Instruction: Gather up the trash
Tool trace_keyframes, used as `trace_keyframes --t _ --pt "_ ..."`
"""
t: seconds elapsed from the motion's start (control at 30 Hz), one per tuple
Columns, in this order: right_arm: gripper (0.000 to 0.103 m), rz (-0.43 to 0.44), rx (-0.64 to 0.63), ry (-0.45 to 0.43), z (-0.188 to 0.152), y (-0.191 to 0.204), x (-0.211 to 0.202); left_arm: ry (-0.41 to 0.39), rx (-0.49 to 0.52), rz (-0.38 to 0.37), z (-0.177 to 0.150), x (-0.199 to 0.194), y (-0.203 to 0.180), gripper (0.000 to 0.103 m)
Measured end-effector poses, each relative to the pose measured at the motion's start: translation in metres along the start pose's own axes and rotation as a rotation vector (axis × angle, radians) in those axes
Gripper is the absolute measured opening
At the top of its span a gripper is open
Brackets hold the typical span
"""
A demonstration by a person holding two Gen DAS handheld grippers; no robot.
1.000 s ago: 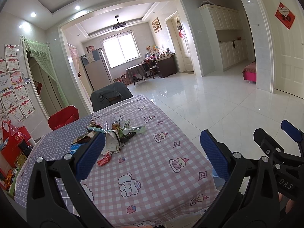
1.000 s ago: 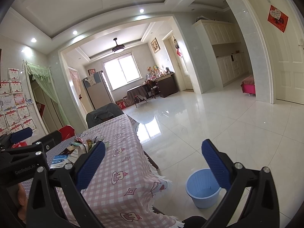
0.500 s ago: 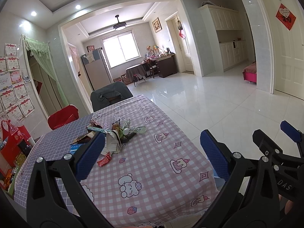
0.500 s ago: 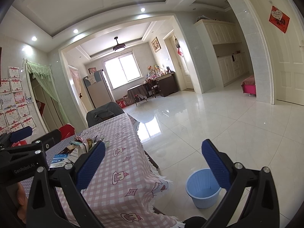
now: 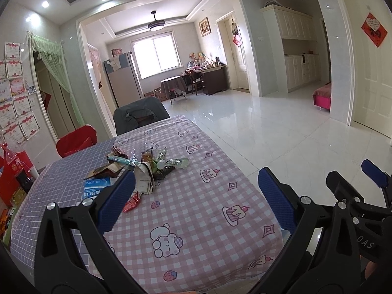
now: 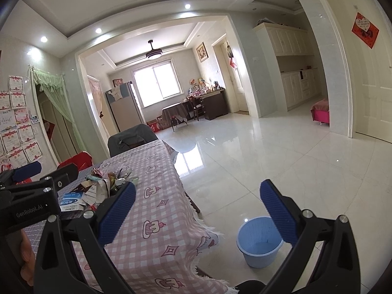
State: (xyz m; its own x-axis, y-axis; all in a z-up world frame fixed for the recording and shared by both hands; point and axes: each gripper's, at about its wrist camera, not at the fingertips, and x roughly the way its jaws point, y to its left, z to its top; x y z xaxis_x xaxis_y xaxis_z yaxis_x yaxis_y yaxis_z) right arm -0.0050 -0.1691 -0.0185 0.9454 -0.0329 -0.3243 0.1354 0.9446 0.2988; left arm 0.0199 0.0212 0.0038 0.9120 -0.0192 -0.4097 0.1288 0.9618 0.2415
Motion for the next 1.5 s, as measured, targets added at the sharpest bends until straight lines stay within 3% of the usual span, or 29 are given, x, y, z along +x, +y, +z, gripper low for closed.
trace_keyframes --t 0.53,0.67,0.87,1.03,1.17,1.27,1.5 --pt "0.099 -0.039 -0.004 0.053 0.011 0.009 0.035 0.045 -0.035 -0.024 0.003 0.041 0.021 0.098" --pt "0.099 -0.025 -0.014 0.099 0.013 0.026 0.060 0.079 -0.073 -0.017 -0.002 0.060 0.044 0.098" --pt "0.099 0.055 -0.127 0.170 0.012 0.084 0.111 0.167 -0.165 0.074 -0.025 0.099 0.107 0.098" --pt "0.099 0.121 -0.227 0.226 0.004 0.146 0.155 0.272 -0.293 0.155 -0.058 0.132 0.184 0.098" --pt "0.099 0.166 -0.286 0.274 -0.009 0.192 0.184 0.366 -0.451 0.189 -0.093 0.154 0.251 0.098" --pt "0.099 0.196 -0.327 0.301 -0.016 0.223 0.202 0.434 -0.625 0.161 -0.118 0.169 0.285 0.098" --pt "0.099 0.225 -0.377 0.344 -0.031 0.270 0.241 0.479 -0.854 0.083 -0.142 0.193 0.304 0.098"
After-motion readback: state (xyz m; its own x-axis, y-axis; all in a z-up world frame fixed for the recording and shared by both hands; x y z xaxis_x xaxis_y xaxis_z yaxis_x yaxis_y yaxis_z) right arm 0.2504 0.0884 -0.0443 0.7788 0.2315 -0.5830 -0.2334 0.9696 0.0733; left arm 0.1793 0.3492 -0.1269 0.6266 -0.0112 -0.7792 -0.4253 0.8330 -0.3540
